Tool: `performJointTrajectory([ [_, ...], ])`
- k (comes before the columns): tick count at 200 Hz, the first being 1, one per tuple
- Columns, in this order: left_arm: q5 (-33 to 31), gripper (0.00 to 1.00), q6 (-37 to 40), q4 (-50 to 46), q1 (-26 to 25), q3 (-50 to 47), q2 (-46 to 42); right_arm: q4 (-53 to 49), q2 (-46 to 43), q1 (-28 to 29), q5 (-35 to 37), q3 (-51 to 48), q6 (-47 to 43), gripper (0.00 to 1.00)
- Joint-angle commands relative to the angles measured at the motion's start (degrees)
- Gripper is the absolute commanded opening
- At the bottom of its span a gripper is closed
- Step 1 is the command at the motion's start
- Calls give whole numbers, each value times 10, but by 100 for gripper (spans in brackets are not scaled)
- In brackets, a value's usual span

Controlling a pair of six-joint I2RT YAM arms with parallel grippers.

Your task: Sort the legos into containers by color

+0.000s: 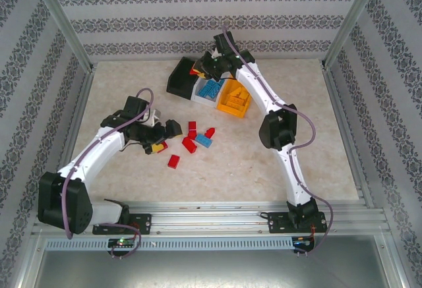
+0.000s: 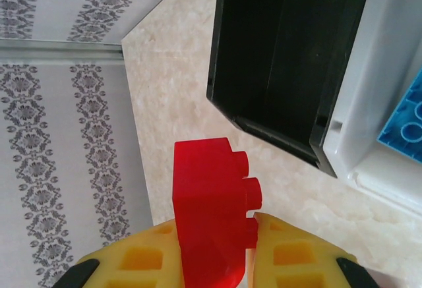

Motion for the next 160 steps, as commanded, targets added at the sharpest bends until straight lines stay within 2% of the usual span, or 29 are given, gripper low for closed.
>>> performJointTrajectory([
  [1,-13,100,17,-43,9,1,-18,34,35,-3,-16,44,30,17],
  [69,-31,100,18,-96,10,-27,-64,162,135,-4,-1,104,107,22],
  [91,-37,100,26,-115,10,-26,-71,201,173,-6,6,146,135,30],
  [104,-41,100,32,-128,12,-23,-74,228,180,-8,9,146,148,47],
  [109,-44,100,35,-134,12,-21,-77,233,181,-9,12,146,149,51],
  [160,-70,100,53,-159,15,0,-89,212,140,-9,8,137,114,54],
])
